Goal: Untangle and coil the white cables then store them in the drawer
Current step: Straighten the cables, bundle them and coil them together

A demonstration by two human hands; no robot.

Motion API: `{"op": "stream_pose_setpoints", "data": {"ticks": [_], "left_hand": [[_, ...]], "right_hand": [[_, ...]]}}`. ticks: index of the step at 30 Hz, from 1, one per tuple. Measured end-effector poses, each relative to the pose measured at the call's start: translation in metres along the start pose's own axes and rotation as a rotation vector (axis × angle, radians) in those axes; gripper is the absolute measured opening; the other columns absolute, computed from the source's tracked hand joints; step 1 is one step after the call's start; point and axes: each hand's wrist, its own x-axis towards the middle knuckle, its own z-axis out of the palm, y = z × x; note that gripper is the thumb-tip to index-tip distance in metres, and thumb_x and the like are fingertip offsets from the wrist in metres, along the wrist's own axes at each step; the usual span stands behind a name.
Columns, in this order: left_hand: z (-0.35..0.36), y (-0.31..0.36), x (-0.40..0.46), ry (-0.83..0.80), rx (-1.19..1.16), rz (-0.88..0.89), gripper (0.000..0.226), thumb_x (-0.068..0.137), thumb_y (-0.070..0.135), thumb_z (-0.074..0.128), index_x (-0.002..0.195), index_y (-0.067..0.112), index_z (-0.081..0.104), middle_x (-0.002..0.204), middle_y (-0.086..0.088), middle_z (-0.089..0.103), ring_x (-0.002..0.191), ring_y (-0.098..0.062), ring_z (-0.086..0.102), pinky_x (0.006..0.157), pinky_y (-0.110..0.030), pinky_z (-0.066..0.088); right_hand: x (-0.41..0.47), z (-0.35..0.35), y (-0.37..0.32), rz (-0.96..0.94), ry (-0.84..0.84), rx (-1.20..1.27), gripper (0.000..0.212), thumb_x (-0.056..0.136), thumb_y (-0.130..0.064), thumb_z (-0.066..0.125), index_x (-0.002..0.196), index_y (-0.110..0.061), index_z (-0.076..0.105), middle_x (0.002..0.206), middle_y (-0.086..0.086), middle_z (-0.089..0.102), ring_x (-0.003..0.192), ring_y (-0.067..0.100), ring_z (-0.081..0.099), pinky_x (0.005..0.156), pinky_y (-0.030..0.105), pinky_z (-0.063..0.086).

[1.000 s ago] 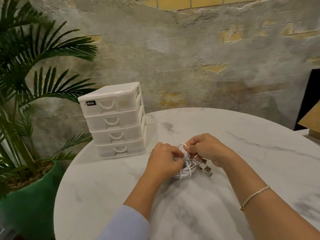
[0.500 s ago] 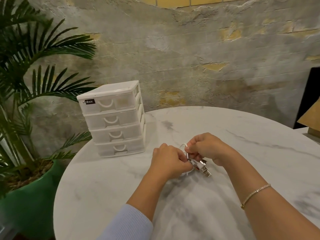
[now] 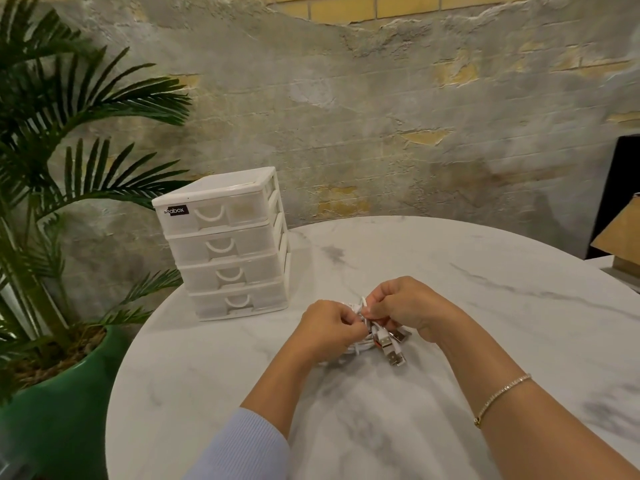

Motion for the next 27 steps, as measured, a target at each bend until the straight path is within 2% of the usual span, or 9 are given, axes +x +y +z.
{"op": "stream_pose_setpoints", "data": {"ticks": [2,4,6,9,14,18,21,23,27], "left_hand": [[-0.001,-0.001,0.0,-0.017,-0.016,-0.004,0.02,0.08,0.013,0.059,0.064,0.001,0.06,0.061,-0.004,0.044,0.056,-0.013,0.034,0.053,-0.023,0.032],[-0.005,-0.003,0.001,-0.034,-0.045,-0.022,0.027,0.079,0.014,0.062,0.053,0.012,0.055,0.049,0.008,0.043,0.051,-0.009,0.035,0.052,-0.02,0.033],[-0.009,-0.005,0.002,-0.058,-0.063,-0.03,0.024,0.078,0.016,0.065,0.055,0.018,0.06,0.047,0.013,0.047,0.049,-0.003,0.039,0.054,-0.018,0.036],[-0.012,-0.005,0.001,-0.085,-0.071,-0.027,0.005,0.074,0.017,0.071,0.069,0.018,0.07,0.059,0.011,0.057,0.055,-0.002,0.047,0.058,-0.017,0.04],[-0.011,-0.005,-0.003,-0.04,-0.097,0.021,0.019,0.066,0.011,0.076,0.074,0.023,0.063,0.068,0.009,0.063,0.059,-0.004,0.056,0.058,-0.019,0.048],[-0.012,-0.002,-0.007,0.031,0.079,0.135,0.018,0.066,0.014,0.076,0.064,0.027,0.064,0.066,0.01,0.065,0.059,-0.001,0.058,0.06,-0.016,0.05],[-0.01,-0.001,-0.009,0.095,0.148,0.209,0.009,0.066,0.016,0.076,0.069,0.022,0.07,0.065,0.009,0.064,0.069,-0.008,0.064,0.069,-0.022,0.053],[-0.008,-0.001,-0.01,0.12,0.187,0.243,0.008,0.066,0.019,0.076,0.073,0.018,0.072,0.063,0.011,0.061,0.072,-0.011,0.064,0.069,-0.024,0.053],[-0.009,-0.002,-0.009,0.102,0.193,0.221,0.008,0.066,0.019,0.076,0.074,0.017,0.073,0.065,0.007,0.064,0.065,-0.008,0.06,0.065,-0.023,0.052]], "right_hand": [[0.0,0.001,0.0,-0.004,-0.003,-0.003,0.021,0.08,-0.003,0.07,0.064,-0.012,0.06,0.063,0.003,0.062,0.058,0.016,0.051,0.056,0.025,0.044],[-0.001,0.001,0.0,-0.008,-0.013,0.003,0.021,0.079,-0.002,0.07,0.064,-0.012,0.06,0.062,0.003,0.062,0.058,0.016,0.052,0.057,0.025,0.044],[-0.002,0.001,0.0,-0.009,-0.026,0.005,0.022,0.079,-0.001,0.071,0.063,-0.011,0.06,0.06,0.002,0.061,0.057,0.015,0.052,0.057,0.024,0.044],[-0.002,-0.001,0.0,-0.012,-0.046,-0.002,0.022,0.078,0.0,0.071,0.063,-0.011,0.06,0.058,0.001,0.06,0.055,0.015,0.051,0.055,0.022,0.044],[-0.004,-0.002,-0.003,-0.029,-0.067,-0.043,0.024,0.079,0.001,0.071,0.061,-0.011,0.059,0.056,0.001,0.058,0.052,0.015,0.05,0.053,0.021,0.044],[-0.004,-0.003,-0.005,-0.032,-0.094,-0.084,0.023,0.078,0.001,0.07,0.062,-0.011,0.059,0.056,0.001,0.057,0.053,0.016,0.05,0.053,0.021,0.045],[-0.005,-0.004,-0.005,-0.033,-0.106,-0.104,0.023,0.078,0.004,0.068,0.062,-0.01,0.058,0.059,0.004,0.057,0.053,0.016,0.051,0.054,0.021,0.046],[-0.007,-0.005,-0.005,-0.029,-0.107,-0.101,0.023,0.076,0.006,0.068,0.062,-0.009,0.058,0.06,0.005,0.057,0.052,0.016,0.051,0.053,0.021,0.047],[-0.007,-0.004,-0.005,-0.031,-0.091,-0.102,0.024,0.072,0.008,0.069,0.06,-0.009,0.057,0.057,0.005,0.056,0.054,0.019,0.051,0.054,0.025,0.046]]}}
